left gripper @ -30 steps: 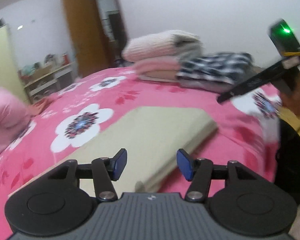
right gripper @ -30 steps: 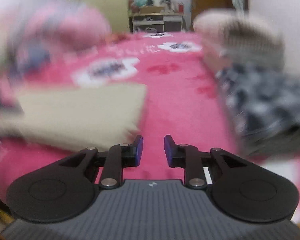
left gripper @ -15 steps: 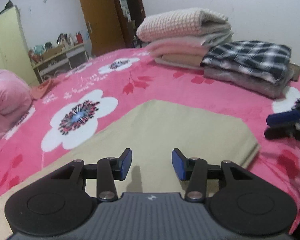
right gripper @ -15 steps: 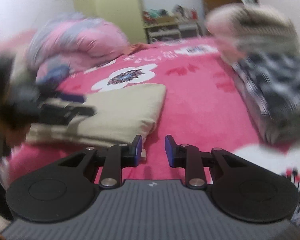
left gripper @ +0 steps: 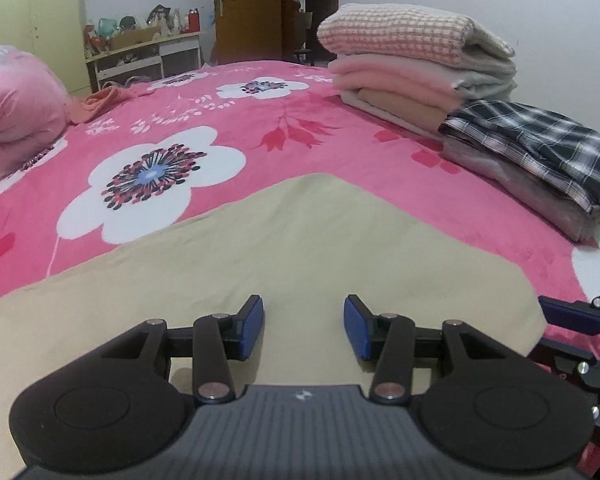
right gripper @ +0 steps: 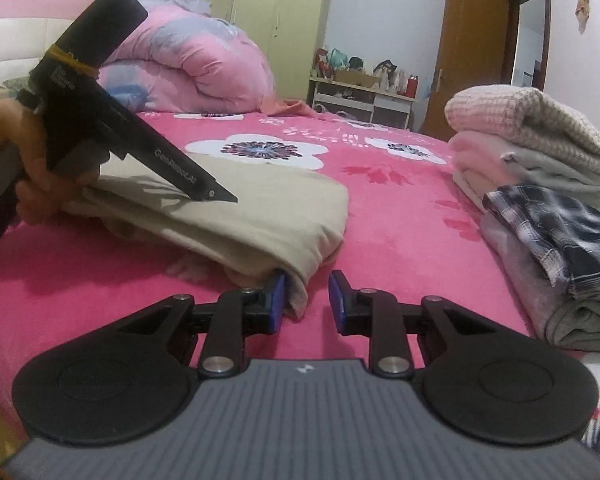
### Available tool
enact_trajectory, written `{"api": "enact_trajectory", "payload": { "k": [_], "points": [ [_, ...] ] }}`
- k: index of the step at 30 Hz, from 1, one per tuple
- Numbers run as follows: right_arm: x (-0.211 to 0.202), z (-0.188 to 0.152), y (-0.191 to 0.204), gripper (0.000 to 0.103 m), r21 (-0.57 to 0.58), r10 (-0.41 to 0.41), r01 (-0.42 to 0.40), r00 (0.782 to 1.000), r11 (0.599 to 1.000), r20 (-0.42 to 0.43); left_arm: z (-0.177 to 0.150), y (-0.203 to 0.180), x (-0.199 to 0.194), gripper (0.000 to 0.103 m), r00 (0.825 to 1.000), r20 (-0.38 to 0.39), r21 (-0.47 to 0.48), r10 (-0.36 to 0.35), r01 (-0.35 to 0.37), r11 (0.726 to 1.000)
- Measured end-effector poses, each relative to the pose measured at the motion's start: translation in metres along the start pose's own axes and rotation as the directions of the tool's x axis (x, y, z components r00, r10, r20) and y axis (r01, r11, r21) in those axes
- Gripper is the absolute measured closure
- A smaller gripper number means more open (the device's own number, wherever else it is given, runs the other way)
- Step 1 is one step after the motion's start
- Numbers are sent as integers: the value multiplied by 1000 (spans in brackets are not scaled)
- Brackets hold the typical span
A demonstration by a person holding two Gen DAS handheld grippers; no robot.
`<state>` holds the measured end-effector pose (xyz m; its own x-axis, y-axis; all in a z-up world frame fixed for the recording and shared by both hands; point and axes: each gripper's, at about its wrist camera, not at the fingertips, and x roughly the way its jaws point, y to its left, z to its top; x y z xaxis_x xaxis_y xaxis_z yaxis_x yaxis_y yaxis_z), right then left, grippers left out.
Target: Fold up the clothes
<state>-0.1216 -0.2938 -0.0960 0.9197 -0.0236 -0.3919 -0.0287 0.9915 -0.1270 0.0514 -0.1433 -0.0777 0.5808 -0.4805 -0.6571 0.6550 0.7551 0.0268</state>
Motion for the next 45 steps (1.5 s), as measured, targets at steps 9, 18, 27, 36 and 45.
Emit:
{"api": "enact_trajectory", "payload": {
  "k": [9,18,27,36,45],
  "points": [
    [-6,1,-19,81,232,27,-43,997,972,73,-1,-2,2,55,1000,3,-1,10,-10,1000],
    [-9,-1,-28,77,359,165,-186,982,915,89,-2,-2,5,54,1000,9,-5,14,-14,1000],
    [-18,-15,-52,77,379,76,-93,995,921,60,0,-1,6,54,1000,6,-1,16,-16,1000],
    [4,-4,10,79,69,81,-81,997,994,4,3,0,7,54,1000,-11,-11,9,-9,1000],
    [3,-10,-18,83,281,55,-62,998,958,33,1,1,8,54,1000,-8,-12,9,-9,1000]
  ]
}}
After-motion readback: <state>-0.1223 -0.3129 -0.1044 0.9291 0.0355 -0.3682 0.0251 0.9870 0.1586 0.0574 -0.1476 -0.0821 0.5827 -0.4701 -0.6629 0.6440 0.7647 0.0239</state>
